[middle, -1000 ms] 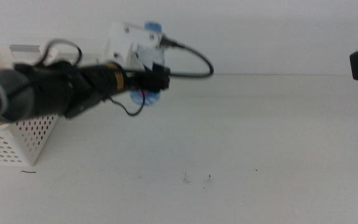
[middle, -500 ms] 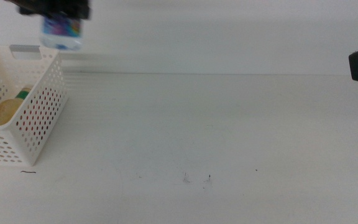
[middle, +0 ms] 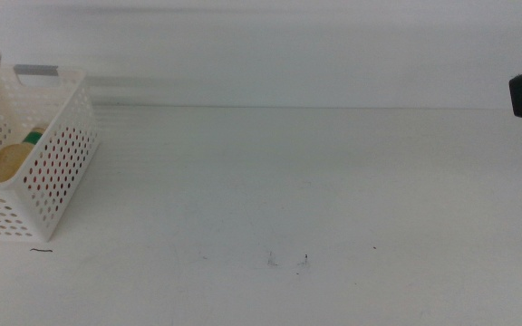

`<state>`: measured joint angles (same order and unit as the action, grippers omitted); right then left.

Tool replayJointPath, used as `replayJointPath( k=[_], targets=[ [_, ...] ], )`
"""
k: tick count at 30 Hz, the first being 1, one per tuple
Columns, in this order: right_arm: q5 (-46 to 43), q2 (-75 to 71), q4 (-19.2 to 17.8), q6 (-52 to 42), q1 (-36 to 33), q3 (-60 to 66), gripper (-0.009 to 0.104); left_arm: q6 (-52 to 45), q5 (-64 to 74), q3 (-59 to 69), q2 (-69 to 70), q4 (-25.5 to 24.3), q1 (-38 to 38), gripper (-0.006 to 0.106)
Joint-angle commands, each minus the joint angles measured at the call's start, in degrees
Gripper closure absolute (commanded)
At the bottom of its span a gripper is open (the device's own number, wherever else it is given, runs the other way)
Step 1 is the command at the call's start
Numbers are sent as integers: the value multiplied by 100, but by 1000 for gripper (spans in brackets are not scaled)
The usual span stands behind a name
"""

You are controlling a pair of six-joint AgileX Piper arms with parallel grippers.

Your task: Use arms to grab the bottles and put them into the dustbin to the left of the table.

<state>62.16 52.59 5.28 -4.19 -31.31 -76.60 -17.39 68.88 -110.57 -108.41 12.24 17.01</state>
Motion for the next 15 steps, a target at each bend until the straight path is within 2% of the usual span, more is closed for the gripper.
replayJointPath(
  k=[1,5,10,13,15],
  targets=[
    [-53,-22,-20,-9,-9,-35,14,-190,27,-88,-85,115,138,95],
    [-53,-22,-20,-9,-9,-35,14,-149,-2,-88,-467,-68,177,95],
    [-53,-22,-20,-9,-9,-35,14,-389,-13,-88,-927,174,177,92],
    [-53,-22,-20,-9,-9,-35,14,-517,-13,-88,-1080,267,165,85],
    [-53,-22,-20,-9,-9,-35,14,-628,-43,-73,-1149,351,165,74]
  ],
)
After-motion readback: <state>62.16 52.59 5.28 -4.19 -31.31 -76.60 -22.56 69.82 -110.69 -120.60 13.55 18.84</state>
